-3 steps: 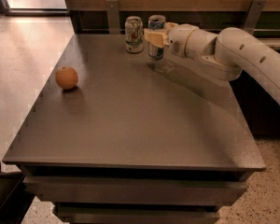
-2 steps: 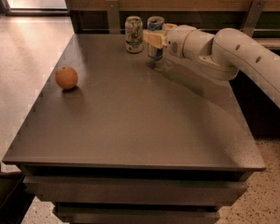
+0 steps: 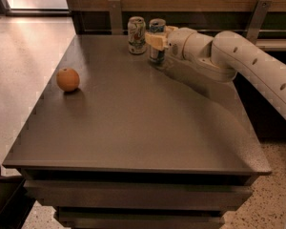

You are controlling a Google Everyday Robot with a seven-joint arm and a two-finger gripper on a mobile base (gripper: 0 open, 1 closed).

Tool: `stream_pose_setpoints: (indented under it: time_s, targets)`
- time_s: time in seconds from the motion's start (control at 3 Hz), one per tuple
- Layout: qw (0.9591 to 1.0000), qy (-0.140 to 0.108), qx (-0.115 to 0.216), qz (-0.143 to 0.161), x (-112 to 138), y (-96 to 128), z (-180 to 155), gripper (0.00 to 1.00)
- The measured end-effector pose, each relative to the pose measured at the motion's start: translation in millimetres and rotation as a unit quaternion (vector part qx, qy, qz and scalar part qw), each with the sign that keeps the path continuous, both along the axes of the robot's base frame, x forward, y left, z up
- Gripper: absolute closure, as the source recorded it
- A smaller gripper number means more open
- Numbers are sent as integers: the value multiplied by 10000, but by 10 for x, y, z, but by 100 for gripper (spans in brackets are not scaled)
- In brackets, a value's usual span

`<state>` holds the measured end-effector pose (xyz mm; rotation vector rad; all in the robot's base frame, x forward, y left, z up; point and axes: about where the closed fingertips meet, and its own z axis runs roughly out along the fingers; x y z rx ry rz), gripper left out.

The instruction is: Move redbull can near 7up can

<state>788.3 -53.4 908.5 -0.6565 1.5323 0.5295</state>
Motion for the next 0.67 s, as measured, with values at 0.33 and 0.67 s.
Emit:
stream_pose_setpoints:
  time_s: [0.33,0.67]
  targets:
    - [9998,18,199,-30,122,24,-76,100]
    - [9998,19,193,-12,117,50,-73,82]
